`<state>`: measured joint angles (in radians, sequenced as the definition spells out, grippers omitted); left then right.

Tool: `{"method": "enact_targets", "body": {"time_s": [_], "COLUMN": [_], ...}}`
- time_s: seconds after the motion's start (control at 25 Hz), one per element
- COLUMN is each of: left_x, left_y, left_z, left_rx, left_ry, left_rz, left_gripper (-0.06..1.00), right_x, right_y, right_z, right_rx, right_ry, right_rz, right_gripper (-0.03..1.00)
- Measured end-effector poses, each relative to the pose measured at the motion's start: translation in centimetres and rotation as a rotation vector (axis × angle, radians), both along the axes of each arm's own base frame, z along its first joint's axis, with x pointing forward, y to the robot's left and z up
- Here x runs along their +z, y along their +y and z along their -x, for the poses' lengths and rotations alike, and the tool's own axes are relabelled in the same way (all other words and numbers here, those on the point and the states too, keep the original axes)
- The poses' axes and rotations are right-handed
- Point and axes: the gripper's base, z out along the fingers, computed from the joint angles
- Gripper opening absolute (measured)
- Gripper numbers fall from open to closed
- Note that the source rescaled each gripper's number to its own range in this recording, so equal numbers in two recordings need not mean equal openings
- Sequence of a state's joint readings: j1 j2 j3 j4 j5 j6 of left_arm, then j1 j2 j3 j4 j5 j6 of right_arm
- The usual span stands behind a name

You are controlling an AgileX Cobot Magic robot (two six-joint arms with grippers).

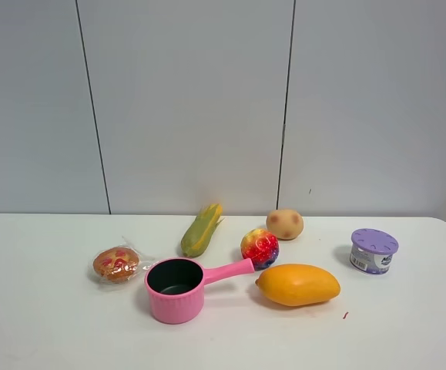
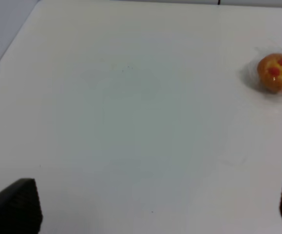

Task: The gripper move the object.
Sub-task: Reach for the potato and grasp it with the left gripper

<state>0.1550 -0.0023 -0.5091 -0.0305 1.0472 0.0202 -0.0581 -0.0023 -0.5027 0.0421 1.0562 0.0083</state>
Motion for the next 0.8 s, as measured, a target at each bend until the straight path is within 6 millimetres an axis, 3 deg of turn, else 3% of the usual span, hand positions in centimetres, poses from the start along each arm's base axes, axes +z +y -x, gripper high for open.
{"method": "enact_targets", "body": {"time_s": [0.8], "left_x": [0.0], "left_y": [0.0], "left_z": [0.0], "left_rx": [0.0], "left_ry": [0.0], "left_rz": [0.0], "left_gripper": [1.0], "right_x": [0.0], "right_y": [0.0], "right_z": [0.0], "right_rx": [0.0], "right_ry": [0.0], "right_rz": [0.0], "right_gripper": [1.0]}}
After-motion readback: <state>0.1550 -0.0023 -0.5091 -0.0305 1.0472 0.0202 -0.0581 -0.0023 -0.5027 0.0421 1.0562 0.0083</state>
